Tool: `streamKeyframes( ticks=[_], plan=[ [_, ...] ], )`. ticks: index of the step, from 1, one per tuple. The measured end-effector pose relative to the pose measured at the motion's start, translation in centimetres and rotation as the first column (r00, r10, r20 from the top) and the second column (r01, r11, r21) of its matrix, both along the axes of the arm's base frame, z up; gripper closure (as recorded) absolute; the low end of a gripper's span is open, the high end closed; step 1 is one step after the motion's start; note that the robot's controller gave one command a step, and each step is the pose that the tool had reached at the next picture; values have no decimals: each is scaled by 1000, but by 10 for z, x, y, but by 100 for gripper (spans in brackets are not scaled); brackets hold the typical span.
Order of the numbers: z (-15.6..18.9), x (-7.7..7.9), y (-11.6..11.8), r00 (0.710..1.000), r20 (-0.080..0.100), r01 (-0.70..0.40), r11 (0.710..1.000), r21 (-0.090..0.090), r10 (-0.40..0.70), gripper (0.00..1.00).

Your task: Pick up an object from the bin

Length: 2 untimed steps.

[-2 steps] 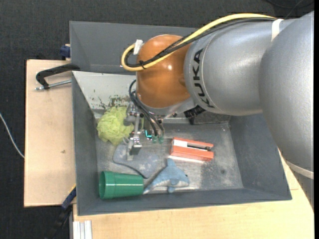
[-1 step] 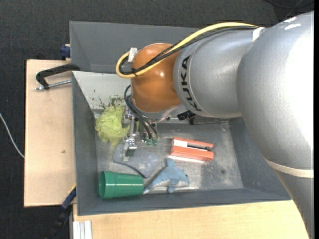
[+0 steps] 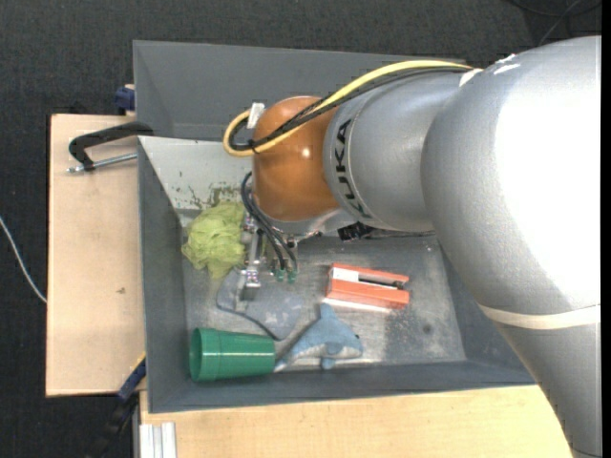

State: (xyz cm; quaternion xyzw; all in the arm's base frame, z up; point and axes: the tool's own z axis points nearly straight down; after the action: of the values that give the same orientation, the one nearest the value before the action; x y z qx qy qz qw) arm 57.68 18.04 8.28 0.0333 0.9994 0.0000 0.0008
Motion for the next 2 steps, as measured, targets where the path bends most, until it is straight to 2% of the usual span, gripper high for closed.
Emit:
streamKeyframes(
  ticks=[1,2],
  plan=[
    [-8,4,-2,1000,0,14,1000,1,-14,0],
    [20,4,-9,999,-4,-38,999,0,38,0]
  ],
)
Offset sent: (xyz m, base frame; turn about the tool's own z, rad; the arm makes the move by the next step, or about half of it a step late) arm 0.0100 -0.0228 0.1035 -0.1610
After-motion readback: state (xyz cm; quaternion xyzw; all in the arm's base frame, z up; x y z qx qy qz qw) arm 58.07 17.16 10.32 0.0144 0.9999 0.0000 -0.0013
